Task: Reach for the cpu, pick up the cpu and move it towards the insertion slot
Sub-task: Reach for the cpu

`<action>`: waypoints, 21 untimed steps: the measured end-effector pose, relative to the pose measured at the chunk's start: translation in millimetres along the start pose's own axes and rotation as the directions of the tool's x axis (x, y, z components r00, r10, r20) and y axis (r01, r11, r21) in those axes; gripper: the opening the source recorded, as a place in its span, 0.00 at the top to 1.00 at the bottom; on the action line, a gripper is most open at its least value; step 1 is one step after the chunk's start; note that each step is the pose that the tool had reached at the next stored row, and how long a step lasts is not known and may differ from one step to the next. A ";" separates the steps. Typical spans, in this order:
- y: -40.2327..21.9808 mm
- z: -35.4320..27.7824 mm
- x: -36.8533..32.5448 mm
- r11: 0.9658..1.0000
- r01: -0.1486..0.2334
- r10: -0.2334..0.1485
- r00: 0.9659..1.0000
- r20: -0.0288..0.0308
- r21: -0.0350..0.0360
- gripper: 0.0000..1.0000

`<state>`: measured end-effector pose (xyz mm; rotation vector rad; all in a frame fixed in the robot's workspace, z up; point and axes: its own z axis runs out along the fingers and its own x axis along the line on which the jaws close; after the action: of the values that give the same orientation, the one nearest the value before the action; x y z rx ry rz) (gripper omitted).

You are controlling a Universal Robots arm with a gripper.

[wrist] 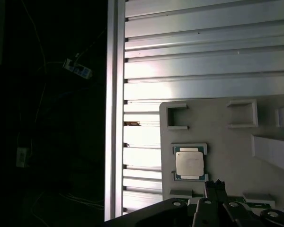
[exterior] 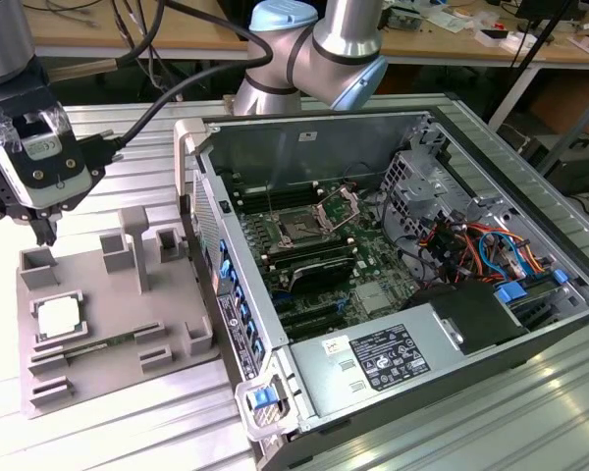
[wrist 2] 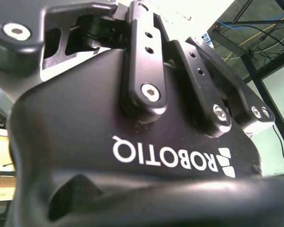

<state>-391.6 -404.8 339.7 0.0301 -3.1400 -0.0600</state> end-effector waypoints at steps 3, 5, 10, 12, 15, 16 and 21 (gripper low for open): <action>0.0 0.5 0.0 1.000 0.000 0.000 1.000 0.000 0.000 0.89; 0.0 0.8 0.0 1.000 0.000 0.000 1.000 0.000 0.000 0.89; -0.1 1.9 0.0 1.000 0.000 0.000 1.000 0.000 0.000 0.89; -0.1 3.0 0.0 1.000 0.000 0.000 1.000 0.000 0.000 0.89; -0.1 4.0 0.0 1.000 0.000 0.000 1.000 0.000 0.000 0.89; -0.2 4.5 0.0 1.000 0.000 0.000 1.000 0.000 0.000 0.89; -0.2 6.2 0.0 1.000 0.000 0.000 1.000 0.000 0.000 0.89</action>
<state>-391.6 -404.8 333.4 0.0301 -3.1400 -0.0601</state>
